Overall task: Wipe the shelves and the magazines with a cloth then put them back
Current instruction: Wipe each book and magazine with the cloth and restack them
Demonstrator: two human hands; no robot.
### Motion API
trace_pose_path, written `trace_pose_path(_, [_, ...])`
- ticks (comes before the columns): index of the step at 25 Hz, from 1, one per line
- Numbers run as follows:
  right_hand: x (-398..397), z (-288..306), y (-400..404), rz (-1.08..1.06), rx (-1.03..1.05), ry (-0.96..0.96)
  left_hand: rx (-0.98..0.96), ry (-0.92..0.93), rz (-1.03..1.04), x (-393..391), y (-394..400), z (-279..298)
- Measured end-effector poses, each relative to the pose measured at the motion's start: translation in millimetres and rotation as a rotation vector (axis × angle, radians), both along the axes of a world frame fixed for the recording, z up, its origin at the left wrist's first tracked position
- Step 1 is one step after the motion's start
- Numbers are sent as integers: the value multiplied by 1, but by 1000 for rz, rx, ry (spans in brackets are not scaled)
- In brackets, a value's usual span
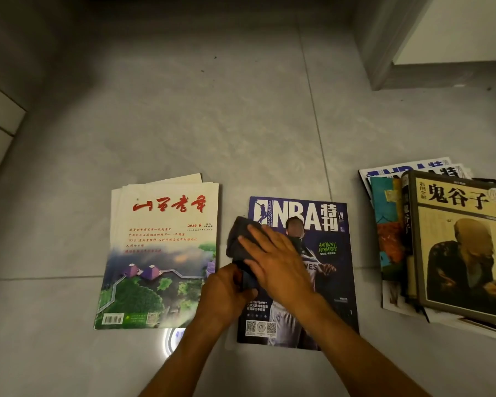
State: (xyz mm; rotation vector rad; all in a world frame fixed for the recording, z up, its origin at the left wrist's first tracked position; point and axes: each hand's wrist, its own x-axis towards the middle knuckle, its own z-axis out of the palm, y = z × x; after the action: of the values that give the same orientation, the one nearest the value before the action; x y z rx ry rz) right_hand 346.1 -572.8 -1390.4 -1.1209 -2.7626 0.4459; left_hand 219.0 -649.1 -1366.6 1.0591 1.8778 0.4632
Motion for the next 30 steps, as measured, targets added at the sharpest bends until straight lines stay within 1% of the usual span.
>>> trace_pose_path(1, [6, -1, 19, 10, -12, 7, -8, 6, 3, -1, 1, -1])
trace_pose_path(2, [16, 0, 41, -45, -62, -12, -26, 8, 12, -1, 1, -2])
trace_pose_path(4, [42, 2, 80, -286, -147, -45, -57, -9, 25, 0, 0, -1])
trace_pose_path(5, [46, 4, 86, -372, -157, -60, -63, -10, 27, 1, -1, 0])
trace_pose_path(6, [42, 5, 80, -404, -135, -61, -64, -5, 27, 2, -1, 3])
trace_pose_path(7, [33, 4, 63, -366, -92, -49, -64, 7, 22, 2, 0, 4])
trace_pose_path(10, [11, 4, -3, -58, -47, -16, -21, 86, -21, 2, 3, 5])
trace_pose_path(11, [14, 1, -3, 12, -49, -26, -17, 98, -29, 3, 3, 6])
trace_pose_path(12, [18, 1, 12, 31, -49, -15, -23, 101, -31, 3, 3, 4])
trace_pose_path(13, [20, 1, 31, -16, -74, -27, -41, 104, -27, 3, 3, 4])
trace_pose_path(15, [20, 5, 61, -194, -151, -54, -80, 98, -21, 3, 2, 3])
trace_pose_path(16, [14, 8, 65, -243, -147, -73, -93, 98, -25, 3, 2, 4])
trace_pose_path(17, [6, 9, 60, -229, -121, -82, -98, 107, -34, 3, 2, 4])
trace_pose_path(19, [-2, 8, 36, -32, -103, -96, -91, 136, -54, 3, 2, 5])
trace_pose_path(20, [4, 9, 30, 87, -100, -95, -91, 142, -68, 3, 3, 7])
trace_pose_path(21, [16, 11, 35, 157, -98, -88, -96, 149, -91, 2, 5, 8])
trace_pose_path(22, [31, 10, 45, 151, -102, -95, -110, 156, -112, 1, 8, 9])
trace_pose_path(23, [45, 9, 54, 82, -111, -115, -130, 144, -111, 0, 10, 12])
trace_pose_path(26, [76, 10, 45, -313, -159, -106, -224, -68, 39, -3, 15, 21])
trace_pose_path(27, [70, 11, 26, -359, -152, -102, -258, -135, 98, -4, 16, 24])
trace_pose_path(28, [61, 8, 0, -328, -100, -99, -277, -167, 134, -4, 17, 26])
trace_pose_path(30, [43, 5, -61, -142, -25, -71, -263, -138, 138, -5, 18, 25])
